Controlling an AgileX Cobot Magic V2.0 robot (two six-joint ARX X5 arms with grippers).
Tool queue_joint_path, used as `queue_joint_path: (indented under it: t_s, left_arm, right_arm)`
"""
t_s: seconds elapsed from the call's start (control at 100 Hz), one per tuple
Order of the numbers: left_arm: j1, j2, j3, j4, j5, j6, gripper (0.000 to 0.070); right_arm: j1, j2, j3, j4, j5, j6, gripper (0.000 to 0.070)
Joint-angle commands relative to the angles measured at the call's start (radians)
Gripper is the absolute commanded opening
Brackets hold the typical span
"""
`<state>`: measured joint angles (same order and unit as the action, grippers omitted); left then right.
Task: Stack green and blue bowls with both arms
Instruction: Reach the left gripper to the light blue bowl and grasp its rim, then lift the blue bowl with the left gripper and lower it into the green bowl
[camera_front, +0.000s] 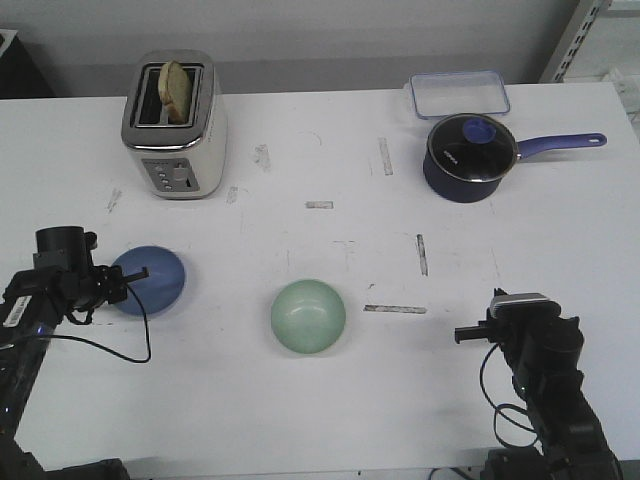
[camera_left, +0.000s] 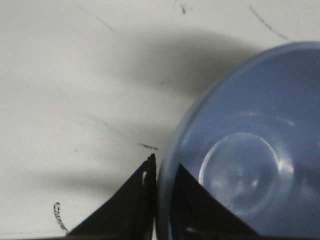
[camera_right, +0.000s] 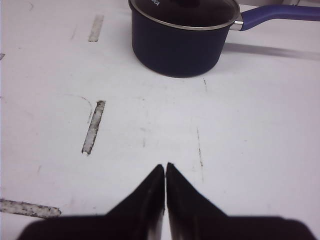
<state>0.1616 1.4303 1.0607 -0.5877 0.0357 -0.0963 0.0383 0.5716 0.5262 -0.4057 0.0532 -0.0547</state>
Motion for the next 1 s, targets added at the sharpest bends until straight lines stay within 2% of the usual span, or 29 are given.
queue_joint_path:
  t_s: [0.0,0.1,0.27,0.36,0.5,0.67,0.81,0.99]
  left_arm:
    - [-0.001,-0.01,0.06,0.004,-0.001,-0.008,0.0]
    - [-0.006,-0.042,0.137,-0.003,0.024,-0.05,0.0]
    - [-0.04,-0.088,0.28,-0.025,0.18,-0.125,0.0]
    - [-0.09,-0.111,0.328,-0.023,0.235,-0.161,0.0]
    - [-0.22,-0.138,0.338,-0.034,0.239,-0.181,0.0]
    - [-0.431,-0.127,0.338,-0.135,0.239,-0.177,0.0]
    - [-0.597,-0.098,0.338,-0.142,0.235,-0.166,0.0]
    - [-0.732,-0.019,0.338,-0.145,0.214,-0.148,0.0]
  right_arm:
    - [0.001,0.006,0.002,0.012,-0.001,-0.003,0.0]
    - [0.001,0.006,0.002,0.012,0.0,-0.003,0.0]
    - [0.001,0.006,0.002,0.011,-0.001,-0.002,0.0]
    - [0.001,0.006,0.002,0.011,-0.001,-0.002,0.0]
    - [0.001,0.006,0.002,0.011,-0.001,-0.001,0.0]
    - [0.001,0.006,0.002,0.009,-0.001,-0.001,0.0]
    - [0.001,0.005,0.002,0.009,-0.001,-0.001,0.0]
    - [0.001,0.005,0.002,0.009,-0.001,-0.001,0.0]
